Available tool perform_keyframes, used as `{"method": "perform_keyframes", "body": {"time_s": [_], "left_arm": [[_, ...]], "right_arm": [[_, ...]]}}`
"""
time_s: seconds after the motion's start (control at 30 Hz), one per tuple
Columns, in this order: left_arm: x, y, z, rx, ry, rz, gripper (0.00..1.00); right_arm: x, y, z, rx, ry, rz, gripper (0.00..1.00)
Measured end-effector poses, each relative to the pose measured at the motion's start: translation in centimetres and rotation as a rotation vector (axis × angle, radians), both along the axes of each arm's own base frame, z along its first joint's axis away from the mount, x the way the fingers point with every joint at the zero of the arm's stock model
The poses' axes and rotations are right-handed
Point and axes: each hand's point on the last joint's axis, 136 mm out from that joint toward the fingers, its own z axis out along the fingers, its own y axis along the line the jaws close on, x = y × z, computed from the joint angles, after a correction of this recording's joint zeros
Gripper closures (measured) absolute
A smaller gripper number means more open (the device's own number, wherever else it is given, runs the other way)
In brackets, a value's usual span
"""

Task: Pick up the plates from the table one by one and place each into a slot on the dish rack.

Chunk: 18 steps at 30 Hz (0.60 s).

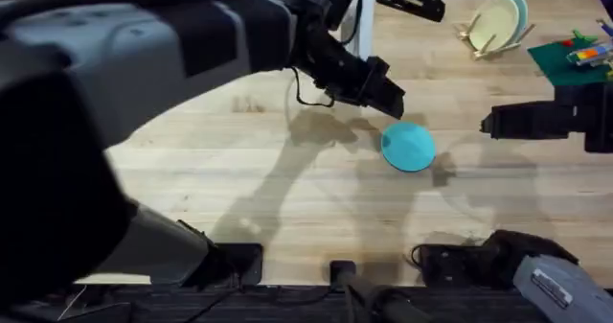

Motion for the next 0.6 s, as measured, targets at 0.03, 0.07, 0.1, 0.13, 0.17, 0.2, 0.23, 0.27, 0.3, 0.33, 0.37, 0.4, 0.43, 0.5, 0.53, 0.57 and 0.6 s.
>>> {"method": "perform_keyframes", "body": {"time_s": [0.03, 0.07, 0.1, 0.13, 0.17, 0.2, 0.23, 0.27, 0.3, 0.33, 0.37, 0.4, 0.43, 0.5, 0.53, 0.57, 0.6], "left_arm": [[0.1, -0.1, -0.5, 0.002, 0.013, 0.001, 0.957], [0.2, -0.2, -1.0, 0.005, 0.024, 0.001, 0.958], [0.2, -0.3, -1.5, 0.011, 0.038, 0.0, 0.958], [0.1, -0.3, -2.0, 0.017, 0.055, -0.002, 0.958], [0.0, -0.4, -2.4, 0.021, 0.066, -0.004, 0.958], [-0.1, -0.6, -2.8, 0.027, 0.076, -0.008, 0.958], [-0.2, -0.8, -3.2, 0.03, 0.081, -0.015, 0.958], [-0.4, -1.1, -3.6, 0.032, 0.086, -0.024, 0.958], [-0.6, -1.5, -4.0, 0.032, 0.087, -0.034, 0.958], [-0.8, -1.8, -4.3, 0.031, 0.087, -0.044, 0.958], [-1.0, -2.2, -4.6, 0.03, 0.087, -0.056, 0.958], [-1.1, -2.5, -4.8, 0.027, 0.087, -0.064, 0.958], [-1.3, -2.8, -5.0, 0.022, 0.088, -0.074, 0.958], [-1.5, -3.2, -5.3, 0.012, 0.093, -0.088, 0.958], [-1.5, -3.3, -5.4, 0.006, 0.094, -0.091, 0.958], [-1.5, -3.4, -5.5, 0.003, 0.097, -0.093, 0.958], [-1.5, -3.4, -5.7, 0.002, 0.101, -0.094, 0.958]], "right_arm": [[0.0, 0.0, 0.0, 0.0, 0.0, 0.0, 0.005], [0.0, 0.0, 0.0, 0.0, 0.0, 0.0, 0.005], [0.0, 0.0, 0.0, 0.0, 0.0, 0.0, 0.005], [0.0, 0.0, 0.0, 0.0, 0.0, 0.0, 0.005], [0.0, 0.0, 0.0, 0.0, 0.0, 0.0, 0.005], [0.0, 0.0, 0.0, 0.0, 0.0, 0.0, 0.005], [0.0, 0.0, 0.0, 0.0, 0.0, 0.0, 0.005], [0.0, 0.0, 0.0, 0.0, 0.0, 0.0, 0.005], [0.0, 0.0, 0.0, 0.0, 0.0, 0.0, 0.005], [0.0, 0.0, 0.0, 0.0, 0.0, 0.0, 0.005], [0.0, 0.0, 0.0, 0.0, 0.0, 0.0, 0.005], [0.0, 0.0, 0.0, 0.0, 0.0, 0.0, 0.005], [0.0, 0.0, 0.0, 0.0, 0.0, 0.0, 0.005], [0.0, 0.0, 0.0, 0.0, 0.0, 0.0, 0.005], [0.0, 0.0, 0.0, 0.0, 0.0, 0.0, 0.005], [0.0, 0.0, 0.0, 0.0, 0.0, 0.0, 0.005], [0.0, 0.0, 0.0, 0.0, 0.0, 0.0, 0.005]]}}
